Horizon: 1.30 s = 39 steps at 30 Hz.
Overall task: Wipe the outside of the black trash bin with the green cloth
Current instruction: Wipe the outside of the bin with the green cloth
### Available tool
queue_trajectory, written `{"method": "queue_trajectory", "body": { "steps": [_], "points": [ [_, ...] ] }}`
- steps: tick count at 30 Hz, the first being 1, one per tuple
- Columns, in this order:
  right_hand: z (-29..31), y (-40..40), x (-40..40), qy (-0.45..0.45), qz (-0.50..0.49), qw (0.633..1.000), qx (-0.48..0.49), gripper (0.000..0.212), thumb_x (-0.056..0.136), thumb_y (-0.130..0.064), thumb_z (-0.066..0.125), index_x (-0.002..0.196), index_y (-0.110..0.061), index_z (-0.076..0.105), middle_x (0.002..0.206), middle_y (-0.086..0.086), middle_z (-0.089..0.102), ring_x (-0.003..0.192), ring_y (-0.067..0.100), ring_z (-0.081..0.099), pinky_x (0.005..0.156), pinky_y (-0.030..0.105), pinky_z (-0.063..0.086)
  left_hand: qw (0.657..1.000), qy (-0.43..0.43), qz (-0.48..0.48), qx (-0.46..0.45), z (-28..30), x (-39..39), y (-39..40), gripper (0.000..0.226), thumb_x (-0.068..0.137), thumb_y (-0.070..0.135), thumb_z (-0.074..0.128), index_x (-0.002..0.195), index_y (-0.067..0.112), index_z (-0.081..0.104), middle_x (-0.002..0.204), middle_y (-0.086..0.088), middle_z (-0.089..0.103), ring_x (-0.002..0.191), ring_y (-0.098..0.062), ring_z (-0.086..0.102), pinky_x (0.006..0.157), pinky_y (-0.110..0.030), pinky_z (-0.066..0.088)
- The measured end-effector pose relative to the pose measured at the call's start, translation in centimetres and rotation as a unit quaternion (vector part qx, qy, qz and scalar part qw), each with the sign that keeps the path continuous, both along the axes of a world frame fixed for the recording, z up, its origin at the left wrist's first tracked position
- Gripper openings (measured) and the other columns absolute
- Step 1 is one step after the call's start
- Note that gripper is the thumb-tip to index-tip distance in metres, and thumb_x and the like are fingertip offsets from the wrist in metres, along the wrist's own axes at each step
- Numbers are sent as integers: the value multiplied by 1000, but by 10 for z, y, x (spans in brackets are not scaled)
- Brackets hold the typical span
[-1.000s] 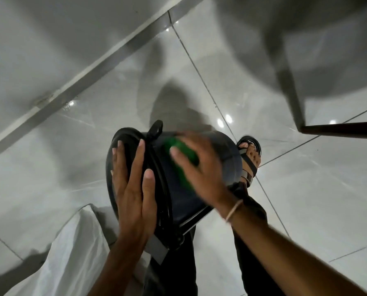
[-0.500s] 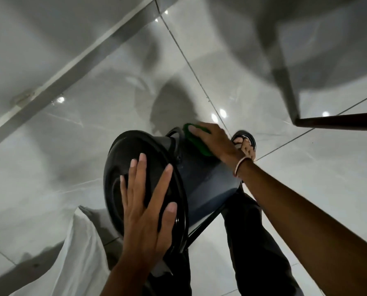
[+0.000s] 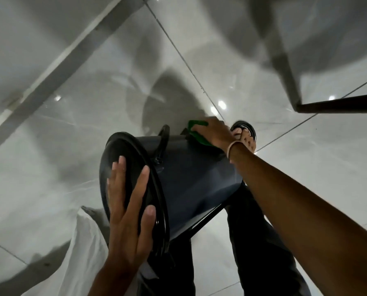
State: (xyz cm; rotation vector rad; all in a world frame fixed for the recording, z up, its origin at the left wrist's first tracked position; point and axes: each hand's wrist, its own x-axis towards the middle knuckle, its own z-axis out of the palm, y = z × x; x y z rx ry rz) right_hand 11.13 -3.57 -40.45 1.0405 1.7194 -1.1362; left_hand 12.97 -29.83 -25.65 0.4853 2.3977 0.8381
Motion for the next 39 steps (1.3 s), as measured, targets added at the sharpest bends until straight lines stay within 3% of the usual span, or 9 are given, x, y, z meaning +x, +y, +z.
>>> {"method": "queue_trajectory", "body": {
  "steps": [4,8,11,15,20,24,30,33,39],
  "points": [
    [68,-69,6,239,-15,970,51,31,94,-45,63,113,-22,72,111,4,76,107,25,70,95,39,55,999,13,36,9,-1,-3,-10,55,116,51,26,171,41,27,184,-10,11,171,-39,10,132,-73,17],
    [112,-100,80,397,-48,915,59,37,103,-42,57,129,-17,63,140,1,62,136,20,56,118,37,42,999,8,39,17,-3,-3,-8,55,117,50,26,170,36,27,184,-11,13,172,-37,10,131,-76,17],
    [76,-64,102,315,-79,937,126,41,100,-31,59,129,-3,66,130,10,68,128,20,61,114,34,46,999,11,34,16,-5,-3,-5,55,117,49,26,170,39,28,184,-3,12,172,-35,11,130,-77,19],
    [30,-18,65,139,-197,955,172,25,100,-22,67,116,-3,73,87,-17,56,94,-8,54,83,-1,37,998,3,57,6,-3,4,8,59,112,31,32,170,40,28,184,-5,13,172,-31,8,137,-67,14],
    [102,-97,71,359,-56,927,92,37,102,-44,58,132,-24,62,141,-5,58,136,9,49,119,41,40,994,3,105,-10,-1,1,6,57,112,29,27,167,44,25,183,-13,14,173,-22,9,139,-45,13],
    [115,-121,116,460,49,882,88,41,106,-47,49,136,-22,58,155,5,49,151,28,44,129,49,28,993,4,120,-16,3,6,3,55,113,29,26,167,39,28,183,-14,14,172,-17,13,137,-42,19],
    [50,-54,145,199,-218,946,131,59,95,-54,47,146,-24,45,146,1,51,133,0,48,115,37,50,995,18,98,-11,5,9,10,58,111,24,30,169,28,36,183,-12,12,171,-33,15,134,-64,21],
    [26,-24,140,108,-351,923,116,72,93,-53,51,155,-17,44,156,9,52,143,27,52,121,48,46,997,72,0,-33,8,13,28,52,111,23,33,161,27,44,181,-16,16,172,-33,9,131,-76,15],
    [4,8,95,108,-249,958,95,61,87,-60,55,138,-28,62,142,9,65,136,34,57,119,58,43,963,203,-179,8,5,-7,49,41,104,21,49,80,4,78,117,-25,78,137,-35,56,131,-50,29]
  ]
}}
